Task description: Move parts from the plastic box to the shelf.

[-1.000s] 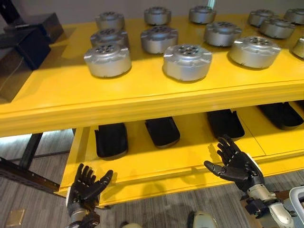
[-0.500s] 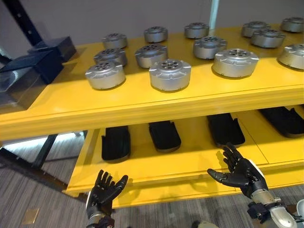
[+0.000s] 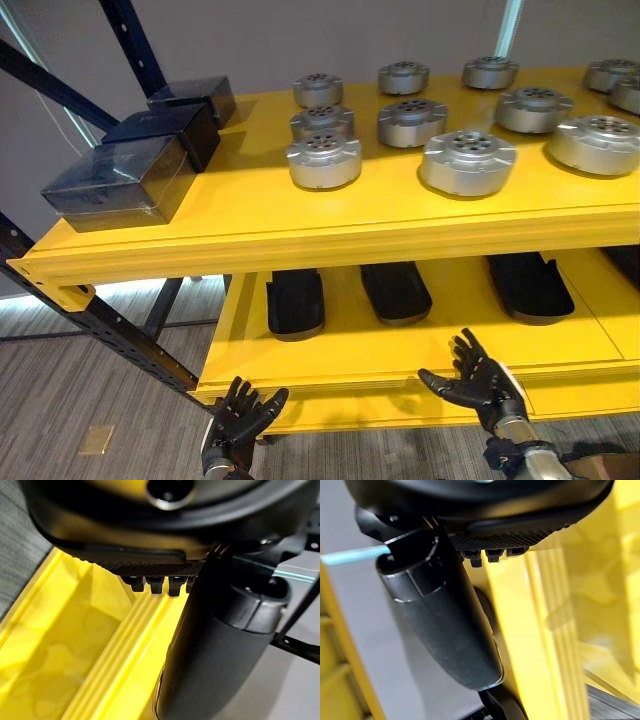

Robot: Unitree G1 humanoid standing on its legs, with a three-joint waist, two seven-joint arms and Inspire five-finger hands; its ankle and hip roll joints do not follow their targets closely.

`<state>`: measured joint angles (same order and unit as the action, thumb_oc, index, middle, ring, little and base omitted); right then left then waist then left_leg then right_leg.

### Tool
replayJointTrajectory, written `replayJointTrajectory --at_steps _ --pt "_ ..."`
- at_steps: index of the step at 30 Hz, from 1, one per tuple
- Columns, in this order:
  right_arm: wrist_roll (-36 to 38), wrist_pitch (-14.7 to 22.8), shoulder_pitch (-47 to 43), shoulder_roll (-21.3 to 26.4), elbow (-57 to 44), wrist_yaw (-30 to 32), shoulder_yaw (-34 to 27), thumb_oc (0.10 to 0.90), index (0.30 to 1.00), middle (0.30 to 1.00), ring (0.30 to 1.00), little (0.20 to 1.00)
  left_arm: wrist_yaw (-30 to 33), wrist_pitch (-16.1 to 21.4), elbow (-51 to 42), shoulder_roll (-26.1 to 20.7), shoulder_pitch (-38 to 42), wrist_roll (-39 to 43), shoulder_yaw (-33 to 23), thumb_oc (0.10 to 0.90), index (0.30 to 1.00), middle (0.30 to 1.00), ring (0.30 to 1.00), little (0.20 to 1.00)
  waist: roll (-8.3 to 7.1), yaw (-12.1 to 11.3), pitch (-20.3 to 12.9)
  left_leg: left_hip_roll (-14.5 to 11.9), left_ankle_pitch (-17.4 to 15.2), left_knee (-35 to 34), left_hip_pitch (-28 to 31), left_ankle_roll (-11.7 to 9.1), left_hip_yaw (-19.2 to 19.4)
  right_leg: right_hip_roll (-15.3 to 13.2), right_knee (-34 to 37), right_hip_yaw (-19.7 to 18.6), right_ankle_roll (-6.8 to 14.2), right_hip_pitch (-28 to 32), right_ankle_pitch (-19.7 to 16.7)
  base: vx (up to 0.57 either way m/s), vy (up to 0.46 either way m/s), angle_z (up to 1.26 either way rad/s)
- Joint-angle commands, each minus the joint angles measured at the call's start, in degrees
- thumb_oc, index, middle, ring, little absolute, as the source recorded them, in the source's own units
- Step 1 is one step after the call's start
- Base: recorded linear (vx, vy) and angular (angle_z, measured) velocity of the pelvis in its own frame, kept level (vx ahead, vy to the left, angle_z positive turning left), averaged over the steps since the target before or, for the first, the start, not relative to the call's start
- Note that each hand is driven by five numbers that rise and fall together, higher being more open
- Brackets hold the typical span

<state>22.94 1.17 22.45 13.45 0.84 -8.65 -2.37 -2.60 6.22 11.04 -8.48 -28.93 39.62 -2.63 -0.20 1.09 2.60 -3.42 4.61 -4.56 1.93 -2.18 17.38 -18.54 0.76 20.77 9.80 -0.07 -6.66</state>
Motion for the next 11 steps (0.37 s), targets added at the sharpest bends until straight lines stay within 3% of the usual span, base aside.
replayJointTrajectory --at_steps 1,11 --pt "0.6 4.6 -3.9 2.8 -5.1 0.1 -2.4 0.9 1.0 1.0 1.0 1.0 -0.3 4.0 -6.3 -1.1 3.9 -2.9 -2.6 0.9 1.0 1.0 1.0 1.0 1.13 -0.3 0.2 -4.7 0.0 -0.4 -0.8 -2.8 -1.9 2.3 -1.5 3.6 0.3 4.6 6.0 0.02 0.028 -0.08" --pt "0.7 4.0 -2.9 2.2 -4.2 1.1 -1.3 0.9 1.0 1.0 1.0 1.0 0.7 3.5 -5.1 -1.7 5.3 -5.5 -1.4 0.9 1.0 1.0 1.0 1.0 0.41 0.4 -0.2 -5.0 -0.1 -0.4 -0.5 -2.8 -1.4 2.3 -0.8 3.5 0.5 5.1 5.7 0.0 0.0 -0.03"
